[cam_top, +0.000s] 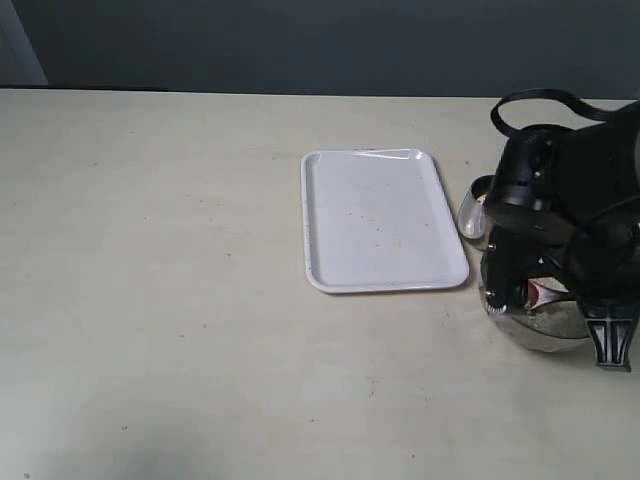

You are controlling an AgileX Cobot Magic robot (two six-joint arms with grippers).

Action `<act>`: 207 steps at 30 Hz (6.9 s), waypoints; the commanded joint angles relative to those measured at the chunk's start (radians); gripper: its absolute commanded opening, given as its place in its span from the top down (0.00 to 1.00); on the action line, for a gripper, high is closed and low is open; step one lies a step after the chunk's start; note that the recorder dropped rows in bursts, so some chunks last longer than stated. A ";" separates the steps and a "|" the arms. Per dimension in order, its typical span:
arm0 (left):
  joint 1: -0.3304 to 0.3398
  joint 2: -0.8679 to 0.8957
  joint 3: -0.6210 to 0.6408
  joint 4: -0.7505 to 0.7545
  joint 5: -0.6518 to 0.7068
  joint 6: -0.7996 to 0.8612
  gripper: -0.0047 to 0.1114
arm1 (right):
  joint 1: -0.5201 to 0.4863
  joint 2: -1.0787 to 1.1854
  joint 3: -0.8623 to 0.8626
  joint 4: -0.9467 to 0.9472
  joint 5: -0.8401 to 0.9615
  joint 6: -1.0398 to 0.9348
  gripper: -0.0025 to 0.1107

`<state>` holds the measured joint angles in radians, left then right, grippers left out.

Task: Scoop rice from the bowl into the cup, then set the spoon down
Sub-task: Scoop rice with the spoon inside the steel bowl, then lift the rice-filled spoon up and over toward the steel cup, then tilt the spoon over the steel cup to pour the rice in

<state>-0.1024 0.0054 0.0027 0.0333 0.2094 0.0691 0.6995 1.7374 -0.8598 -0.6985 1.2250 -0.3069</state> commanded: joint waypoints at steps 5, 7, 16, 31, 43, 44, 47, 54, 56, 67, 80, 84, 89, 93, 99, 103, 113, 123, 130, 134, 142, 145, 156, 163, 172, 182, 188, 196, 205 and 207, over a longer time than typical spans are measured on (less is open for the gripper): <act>0.000 -0.005 -0.003 -0.003 -0.008 -0.005 0.96 | -0.002 0.000 -0.012 0.018 -0.004 -0.014 0.99; 0.000 -0.005 -0.003 -0.003 -0.008 -0.005 0.96 | -0.002 0.000 -0.012 0.014 -0.004 -0.014 0.99; 0.000 -0.005 -0.003 -0.003 -0.008 -0.005 0.96 | -0.096 0.000 -0.012 0.022 -0.004 -0.014 0.99; 0.000 -0.005 -0.003 -0.003 -0.006 -0.005 0.96 | -0.095 0.000 -0.083 0.111 -0.004 -0.053 0.99; 0.000 -0.005 -0.003 -0.003 -0.006 -0.005 0.96 | -0.152 -0.026 -0.083 0.136 -0.004 -0.059 0.99; 0.000 -0.005 -0.003 -0.003 -0.006 -0.005 0.96 | -0.152 -0.031 -0.083 0.136 -0.004 -0.059 0.99; 0.000 -0.005 -0.003 -0.003 -0.006 -0.005 0.96 | -0.152 -0.040 -0.083 0.147 -0.004 -0.059 0.99; 0.000 -0.005 -0.003 -0.003 -0.006 -0.005 0.96 | -0.152 -0.048 -0.083 0.196 -0.004 -0.082 0.99; 0.000 -0.005 -0.003 -0.003 -0.006 -0.005 0.96 | -0.152 -0.048 -0.083 0.210 -0.004 -0.084 0.99; 0.000 -0.005 -0.003 -0.003 -0.006 -0.005 0.96 | -0.210 -0.086 -0.083 0.237 -0.004 -0.100 0.99; 0.000 -0.005 -0.003 -0.003 -0.007 -0.005 0.96 | -0.246 -0.126 -0.083 0.265 -0.004 -0.138 0.99; 0.000 -0.005 -0.003 -0.003 -0.007 -0.005 0.96 | -0.248 -0.126 -0.083 0.262 -0.004 -0.163 0.99; 0.000 -0.005 -0.003 -0.003 -0.007 -0.005 0.96 | -0.293 -0.126 -0.083 0.261 -0.004 -0.170 0.99; 0.000 -0.005 -0.003 -0.003 -0.007 -0.005 0.96 | -0.293 -0.126 -0.119 0.266 -0.004 -0.172 0.99; 0.000 -0.005 -0.003 -0.003 -0.007 -0.005 0.96 | -0.293 -0.124 -0.211 0.281 -0.004 -0.197 0.99; 0.000 -0.005 -0.003 -0.003 -0.007 -0.005 0.96 | -0.293 -0.111 -0.235 0.275 -0.004 -0.206 0.99; 0.000 -0.005 -0.003 -0.003 -0.007 -0.005 0.96 | -0.293 -0.056 -0.299 0.275 -0.004 -0.223 0.99; 0.000 -0.005 -0.003 -0.003 -0.007 -0.005 0.96 | -0.412 0.025 -0.414 0.378 -0.004 -0.269 0.99; 0.000 -0.005 -0.003 -0.003 -0.007 -0.005 0.96 | -0.433 0.034 -0.432 0.448 -0.004 -0.311 0.99; 0.000 -0.005 -0.003 -0.003 -0.007 -0.005 0.96 | -0.433 0.052 -0.432 0.450 -0.004 -0.316 0.99; 0.000 -0.005 -0.003 -0.003 -0.007 -0.005 0.96 | -0.430 0.084 -0.432 0.374 -0.004 -0.285 0.99; 0.000 -0.005 -0.003 -0.003 -0.007 -0.005 0.96 | -0.430 0.084 -0.432 0.326 -0.021 -0.238 0.99; 0.000 -0.005 -0.003 -0.003 -0.007 -0.005 0.96 | -0.430 0.084 -0.432 0.321 -0.042 -0.215 0.99; 0.000 -0.005 -0.003 -0.003 -0.007 -0.005 0.96 | -0.408 0.084 -0.432 0.315 -0.058 -0.212 0.99; 0.000 -0.005 -0.003 -0.003 -0.007 -0.005 0.96 | -0.359 0.100 -0.432 0.224 -0.088 -0.153 0.99; 0.000 -0.005 -0.003 -0.003 -0.007 -0.005 0.96 | -0.309 0.127 -0.432 0.119 -0.081 -0.076 0.99; 0.000 -0.005 -0.003 -0.003 -0.007 -0.005 0.96 | -0.280 0.151 -0.432 0.065 -0.063 -0.035 0.99; 0.000 -0.005 -0.003 -0.003 -0.006 -0.005 0.96 | -0.267 0.157 -0.432 -0.010 -0.046 0.039 0.99; 0.000 -0.005 -0.003 -0.003 -0.006 -0.005 0.96 | -0.225 0.157 -0.432 -0.008 -0.031 0.049 0.99; 0.000 -0.005 -0.003 -0.003 -0.006 -0.005 0.96 | -0.217 0.157 -0.432 -0.015 -0.027 0.050 0.99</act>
<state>-0.1024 0.0054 0.0027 0.0333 0.2094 0.0691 0.4692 1.8947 -1.2875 -0.6980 1.1860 -0.2636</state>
